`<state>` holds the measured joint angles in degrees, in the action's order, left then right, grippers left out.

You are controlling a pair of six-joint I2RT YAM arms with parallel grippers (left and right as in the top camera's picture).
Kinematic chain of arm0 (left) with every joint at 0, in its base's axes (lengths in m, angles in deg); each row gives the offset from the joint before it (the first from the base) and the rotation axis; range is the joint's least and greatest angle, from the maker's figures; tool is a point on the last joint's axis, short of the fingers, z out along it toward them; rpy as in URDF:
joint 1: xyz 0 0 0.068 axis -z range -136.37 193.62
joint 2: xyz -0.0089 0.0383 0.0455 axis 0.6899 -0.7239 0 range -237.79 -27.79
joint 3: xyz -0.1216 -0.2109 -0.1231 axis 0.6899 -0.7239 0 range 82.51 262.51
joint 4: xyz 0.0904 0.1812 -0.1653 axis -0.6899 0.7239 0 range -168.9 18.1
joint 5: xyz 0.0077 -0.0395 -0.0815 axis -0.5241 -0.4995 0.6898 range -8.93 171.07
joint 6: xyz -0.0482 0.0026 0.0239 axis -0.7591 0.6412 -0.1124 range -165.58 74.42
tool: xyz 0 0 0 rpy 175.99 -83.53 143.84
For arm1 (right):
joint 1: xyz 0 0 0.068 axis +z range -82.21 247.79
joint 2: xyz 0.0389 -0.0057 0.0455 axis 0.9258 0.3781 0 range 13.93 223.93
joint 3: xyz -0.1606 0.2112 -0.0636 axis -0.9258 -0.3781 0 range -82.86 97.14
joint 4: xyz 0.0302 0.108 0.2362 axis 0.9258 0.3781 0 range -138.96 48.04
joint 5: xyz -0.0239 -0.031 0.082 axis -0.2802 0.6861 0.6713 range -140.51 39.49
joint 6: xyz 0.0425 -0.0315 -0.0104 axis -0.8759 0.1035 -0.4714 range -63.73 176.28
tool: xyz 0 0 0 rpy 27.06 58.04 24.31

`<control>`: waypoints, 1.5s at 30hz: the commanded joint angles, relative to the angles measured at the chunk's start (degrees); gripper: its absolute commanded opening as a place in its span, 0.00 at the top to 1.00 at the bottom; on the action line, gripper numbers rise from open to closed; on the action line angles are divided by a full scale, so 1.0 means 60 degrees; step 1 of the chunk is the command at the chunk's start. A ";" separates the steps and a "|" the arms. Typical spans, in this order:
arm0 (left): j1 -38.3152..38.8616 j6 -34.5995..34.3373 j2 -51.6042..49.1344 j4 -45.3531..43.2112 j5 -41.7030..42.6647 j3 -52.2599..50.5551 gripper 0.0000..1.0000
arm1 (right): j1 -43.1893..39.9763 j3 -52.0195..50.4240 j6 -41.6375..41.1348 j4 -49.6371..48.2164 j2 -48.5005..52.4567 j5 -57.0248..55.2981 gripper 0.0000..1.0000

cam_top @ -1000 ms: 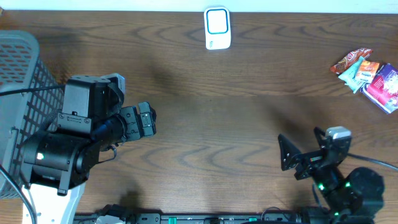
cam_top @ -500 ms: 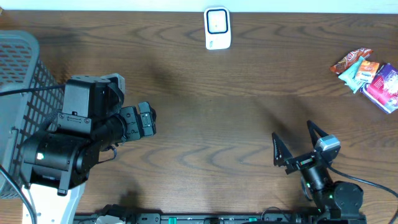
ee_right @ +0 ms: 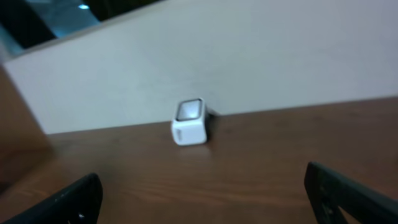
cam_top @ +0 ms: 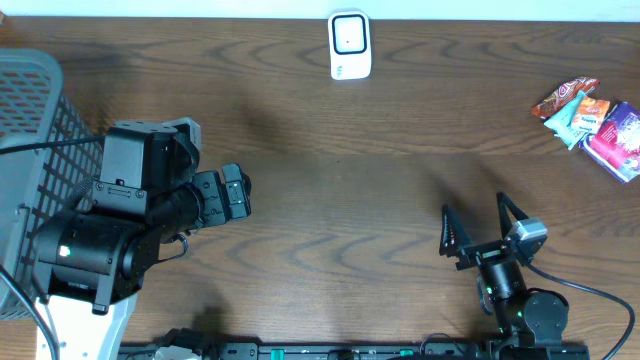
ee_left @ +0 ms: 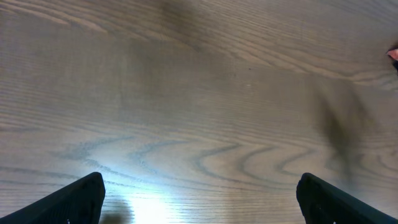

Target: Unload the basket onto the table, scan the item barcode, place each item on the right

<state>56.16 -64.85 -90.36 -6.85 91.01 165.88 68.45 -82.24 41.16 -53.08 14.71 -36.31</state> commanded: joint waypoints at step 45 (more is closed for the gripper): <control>0.0004 0.0095 -0.0004 0.0036 -0.0058 0.0036 0.02 | 0.0084 -0.0051 0.0532 0.1300 -0.0084 -0.1064 0.01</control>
<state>56.16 -64.85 -90.36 -6.85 91.01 165.88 68.45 -82.43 43.54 -45.54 14.77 -42.02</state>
